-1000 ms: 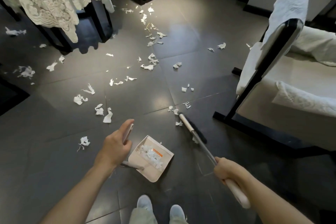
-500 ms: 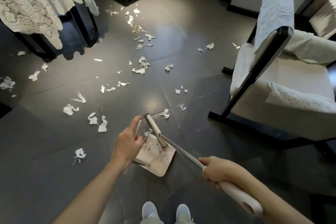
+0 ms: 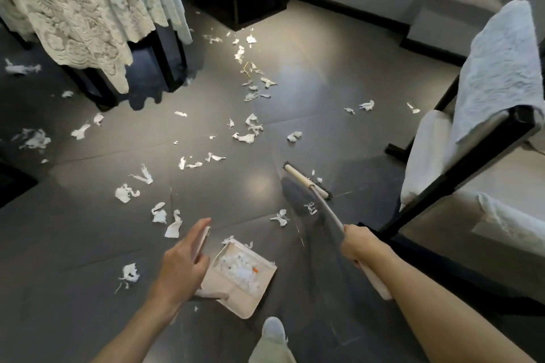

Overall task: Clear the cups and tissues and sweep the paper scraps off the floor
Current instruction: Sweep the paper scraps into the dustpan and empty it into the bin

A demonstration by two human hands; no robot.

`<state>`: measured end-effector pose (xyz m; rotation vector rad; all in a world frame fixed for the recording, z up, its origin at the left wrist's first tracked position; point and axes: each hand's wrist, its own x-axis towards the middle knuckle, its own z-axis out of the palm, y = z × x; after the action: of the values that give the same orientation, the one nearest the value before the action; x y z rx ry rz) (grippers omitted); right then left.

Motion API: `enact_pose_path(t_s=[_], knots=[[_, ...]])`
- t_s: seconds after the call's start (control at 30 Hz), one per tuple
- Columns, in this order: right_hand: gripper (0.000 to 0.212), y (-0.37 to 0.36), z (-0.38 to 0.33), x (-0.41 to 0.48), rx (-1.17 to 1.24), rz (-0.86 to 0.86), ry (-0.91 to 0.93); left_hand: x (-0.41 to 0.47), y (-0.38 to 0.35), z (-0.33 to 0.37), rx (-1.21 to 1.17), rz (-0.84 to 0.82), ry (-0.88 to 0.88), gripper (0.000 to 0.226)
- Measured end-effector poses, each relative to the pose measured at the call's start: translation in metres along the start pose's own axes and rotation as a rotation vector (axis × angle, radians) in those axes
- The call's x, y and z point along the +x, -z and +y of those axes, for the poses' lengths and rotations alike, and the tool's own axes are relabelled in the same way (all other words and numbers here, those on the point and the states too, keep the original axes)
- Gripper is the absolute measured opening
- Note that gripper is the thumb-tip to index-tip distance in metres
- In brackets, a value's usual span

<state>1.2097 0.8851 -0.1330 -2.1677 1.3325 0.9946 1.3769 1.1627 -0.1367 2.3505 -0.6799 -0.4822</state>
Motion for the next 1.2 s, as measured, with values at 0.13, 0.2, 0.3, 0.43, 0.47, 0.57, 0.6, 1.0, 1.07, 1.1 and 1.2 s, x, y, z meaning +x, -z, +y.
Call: enact_pose_path(t_s=[0.13,0.2,0.3,0.43,0.47,0.57,0.6,1.0,1.07,1.1,1.2], knots=[[0.041,0.031,-0.009,0.059,-0.029,0.035,-0.034,0.033,-0.007,0.008,-0.002,0.018,0.020,0.070],[0.041,0.041,-0.011,0.086,-0.043,0.039,-0.054,0.043,-0.013,0.014,0.007,0.018,-0.002,0.072],[0.044,0.048,-0.011,0.113,-0.095,-0.005,-0.078,0.051,-0.020,0.020,0.005,0.014,-0.043,0.075],[0.048,0.040,-0.016,0.114,-0.257,-0.114,-0.017,0.062,-0.020,0.021,0.030,0.023,-0.022,0.072],[0.048,0.032,-0.018,0.110,-0.273,-0.141,-0.003,0.063,-0.020,0.023,0.034,0.017,-0.021,0.071],[0.047,0.006,-0.024,0.079,-0.259,-0.183,0.054,0.063,-0.024,0.033,0.014,-0.022,-0.025,0.068],[0.047,-0.004,-0.025,0.065,-0.241,-0.201,0.069,0.063,-0.026,0.036,0.004,-0.027,-0.037,0.068],[0.051,-0.075,-0.048,-0.143,-0.184,-0.338,0.176,-0.009,0.010,-0.010,-0.032,0.022,-0.047,0.058],[0.054,-0.084,-0.052,-0.173,-0.107,-0.342,0.176,-0.040,0.023,-0.031,-0.038,0.013,-0.063,0.059],[0.055,-0.090,-0.055,-0.186,-0.093,-0.327,0.176,-0.057,0.029,-0.041,-0.049,0.017,-0.068,0.059],[0.053,-0.109,-0.070,-0.210,-0.085,-0.269,0.180,-0.099,0.049,-0.068,-0.064,0.054,-0.055,0.061]])
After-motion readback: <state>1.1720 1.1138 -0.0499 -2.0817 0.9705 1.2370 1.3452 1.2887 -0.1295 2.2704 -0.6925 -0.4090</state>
